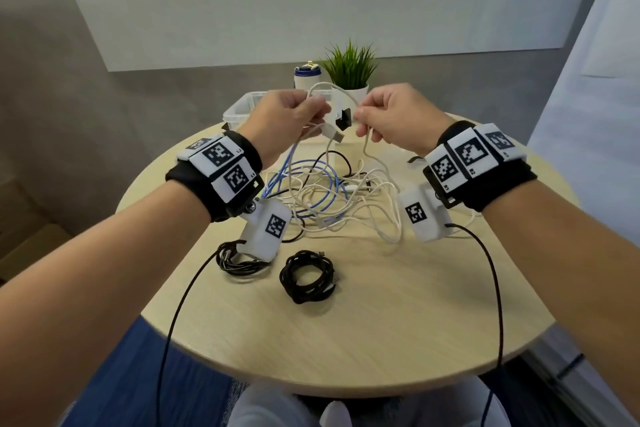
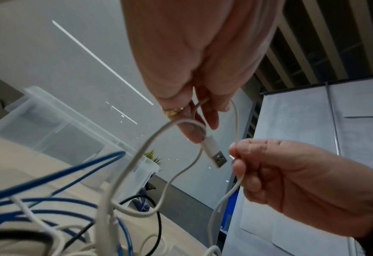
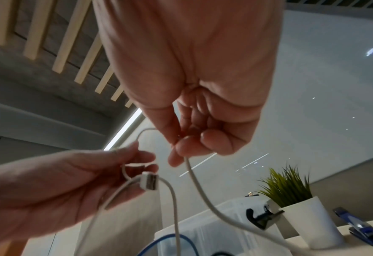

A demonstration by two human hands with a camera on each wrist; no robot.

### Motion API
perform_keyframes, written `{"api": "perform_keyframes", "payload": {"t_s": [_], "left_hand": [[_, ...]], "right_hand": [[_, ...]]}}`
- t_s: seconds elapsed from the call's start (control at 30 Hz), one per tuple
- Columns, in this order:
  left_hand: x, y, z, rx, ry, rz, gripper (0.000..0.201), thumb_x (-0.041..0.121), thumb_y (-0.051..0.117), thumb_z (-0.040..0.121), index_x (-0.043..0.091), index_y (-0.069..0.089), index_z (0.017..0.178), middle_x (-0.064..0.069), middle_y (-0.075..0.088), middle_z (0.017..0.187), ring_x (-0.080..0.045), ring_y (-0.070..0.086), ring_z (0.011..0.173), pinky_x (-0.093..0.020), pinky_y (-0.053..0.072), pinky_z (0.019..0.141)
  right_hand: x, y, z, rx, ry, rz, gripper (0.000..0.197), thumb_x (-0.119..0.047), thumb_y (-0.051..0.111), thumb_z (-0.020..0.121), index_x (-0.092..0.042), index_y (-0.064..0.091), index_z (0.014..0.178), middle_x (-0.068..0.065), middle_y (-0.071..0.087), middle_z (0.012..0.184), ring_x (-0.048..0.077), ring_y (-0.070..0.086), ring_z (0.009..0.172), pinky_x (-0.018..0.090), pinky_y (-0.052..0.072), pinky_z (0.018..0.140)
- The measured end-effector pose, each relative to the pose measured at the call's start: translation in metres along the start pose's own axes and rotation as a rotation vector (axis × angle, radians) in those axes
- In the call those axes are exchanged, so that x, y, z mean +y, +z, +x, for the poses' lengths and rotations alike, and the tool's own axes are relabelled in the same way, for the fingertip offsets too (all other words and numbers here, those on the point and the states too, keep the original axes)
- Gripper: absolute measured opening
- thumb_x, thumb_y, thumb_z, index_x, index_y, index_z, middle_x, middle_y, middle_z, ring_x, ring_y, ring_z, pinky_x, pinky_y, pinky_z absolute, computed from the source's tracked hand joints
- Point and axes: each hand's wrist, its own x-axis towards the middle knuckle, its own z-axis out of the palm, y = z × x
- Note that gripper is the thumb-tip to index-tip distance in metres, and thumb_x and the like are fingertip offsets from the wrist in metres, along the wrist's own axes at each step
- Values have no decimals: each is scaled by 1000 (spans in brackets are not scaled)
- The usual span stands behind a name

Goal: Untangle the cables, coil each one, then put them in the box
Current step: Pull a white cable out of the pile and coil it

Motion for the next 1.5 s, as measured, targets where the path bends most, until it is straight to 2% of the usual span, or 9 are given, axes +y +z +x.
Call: {"api": "perform_keyframes", "payload": {"t_s": [0.17, 0.27, 0.47, 0.63, 0.87, 1.1, 1.17, 1.3, 1.5], "left_hand": [[6, -1, -1, 38, 89, 492, 16, 28, 57, 93, 22, 71, 101, 4, 56, 66, -3, 47, 53, -18, 38, 58], [2, -8, 1, -31, 70, 779, 16, 19, 57, 92, 22, 71, 98, 3, 64, 85, -8, 54, 75, -19, 38, 70], [-10, -7, -3, -89, -60, 833, 8, 13, 62, 83, 18, 69, 83, 10, 56, 69, -5, 47, 60, -19, 35, 50], [-19, -2, -2, -87, -81, 732, 5, 10, 63, 81, 15, 63, 79, 1, 66, 75, -12, 60, 63, -20, 47, 52], [-7, -1, 1, -4, 132, 429, 13, 28, 68, 86, 18, 64, 94, 3, 66, 82, -11, 56, 70, -30, 49, 74], [1, 6, -2, -123, 99, 301, 18, 12, 53, 95, 15, 58, 78, 0, 63, 69, -2, 53, 47, -17, 44, 48], [2, 4, -2, -70, 125, 256, 21, 10, 47, 98, 14, 53, 78, -1, 62, 70, -4, 54, 49, -19, 47, 51], [9, 2, 0, 62, 210, 64, 24, 7, 38, 100, 15, 45, 79, -4, 61, 74, -8, 56, 53, -22, 51, 55], [11, -14, 15, 318, 222, -170, 22, 10, 32, 102, 16, 41, 83, 2, 63, 66, -13, 56, 54, -26, 52, 58]], "right_hand": [[5, 4, -5, -34, 31, -1, 21, -15, 50, 96, -18, 63, 79, -1, 66, 72, 7, 52, 56, 14, 41, 51], [8, 1, -1, 54, 70, 149, 21, -12, 43, 97, -16, 56, 81, 5, 68, 73, 12, 57, 55, 22, 42, 49], [8, 1, 4, 151, 92, 346, 21, -11, 31, 99, -13, 48, 86, 12, 67, 75, 21, 63, 56, 27, 47, 51], [6, 5, 4, 157, 65, 367, 20, -11, 32, 99, -13, 48, 86, 12, 68, 77, 22, 64, 59, 26, 47, 50], [12, 6, -1, 51, -6, 60, 11, -14, 57, 93, -10, 66, 88, 1, 64, 70, 9, 55, 56, 15, 41, 50], [13, 12, -1, 15, -43, -12, 9, -9, 61, 89, -15, 68, 88, -3, 64, 71, 0, 55, 57, 14, 45, 59], [19, 11, 0, 0, -21, -94, 11, -9, 61, 88, -17, 68, 85, -7, 63, 72, 0, 54, 63, 19, 46, 67], [29, 9, 0, -44, 58, -223, 12, -12, 59, 91, -19, 67, 85, -8, 58, 74, 2, 50, 64, 10, 37, 54], [53, 6, -3, -90, 169, -259, 12, -11, 59, 90, -7, 69, 86, 6, 64, 80, 9, 51, 62, 25, 44, 69]]}}
